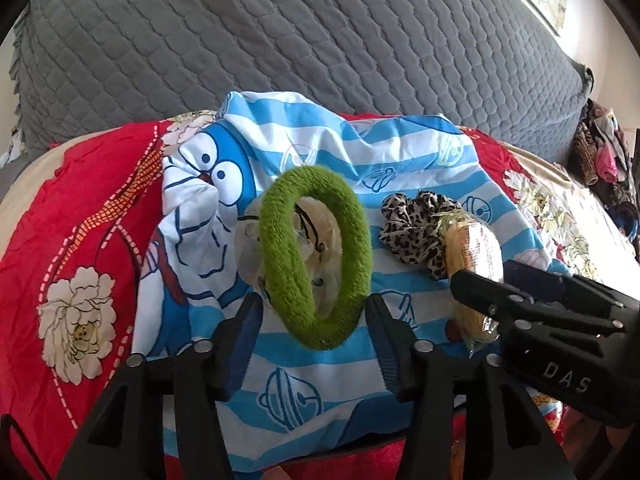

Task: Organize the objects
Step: 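Lower the green ring and bread package onto the shirt and open both tools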

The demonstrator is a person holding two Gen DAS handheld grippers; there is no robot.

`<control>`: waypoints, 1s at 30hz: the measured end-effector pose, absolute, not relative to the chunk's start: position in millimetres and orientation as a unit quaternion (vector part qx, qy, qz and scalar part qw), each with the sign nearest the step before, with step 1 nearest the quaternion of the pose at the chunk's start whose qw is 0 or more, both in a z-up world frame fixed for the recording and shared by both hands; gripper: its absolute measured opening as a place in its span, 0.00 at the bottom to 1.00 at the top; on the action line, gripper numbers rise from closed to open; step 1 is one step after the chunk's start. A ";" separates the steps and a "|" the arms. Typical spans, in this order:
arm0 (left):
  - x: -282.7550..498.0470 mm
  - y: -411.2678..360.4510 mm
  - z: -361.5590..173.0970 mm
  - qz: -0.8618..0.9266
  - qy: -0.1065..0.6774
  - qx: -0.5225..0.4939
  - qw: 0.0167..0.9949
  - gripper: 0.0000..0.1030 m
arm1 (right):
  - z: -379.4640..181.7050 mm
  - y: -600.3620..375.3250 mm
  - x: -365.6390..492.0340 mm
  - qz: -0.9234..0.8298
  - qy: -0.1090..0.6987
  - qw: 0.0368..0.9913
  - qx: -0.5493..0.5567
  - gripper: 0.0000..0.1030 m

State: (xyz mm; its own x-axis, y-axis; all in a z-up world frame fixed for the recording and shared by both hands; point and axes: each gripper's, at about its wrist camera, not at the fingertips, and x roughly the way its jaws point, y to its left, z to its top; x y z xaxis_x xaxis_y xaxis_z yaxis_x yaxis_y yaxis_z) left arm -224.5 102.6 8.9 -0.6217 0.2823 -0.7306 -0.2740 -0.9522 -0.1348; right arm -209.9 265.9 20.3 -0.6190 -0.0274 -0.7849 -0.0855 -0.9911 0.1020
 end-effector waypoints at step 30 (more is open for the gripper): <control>-209.3 85.8 21.6 0.906 -0.012 -0.400 0.140 0.83 | 38.6 269.7 -202.4 0.901 0.065 0.028 -0.428 0.82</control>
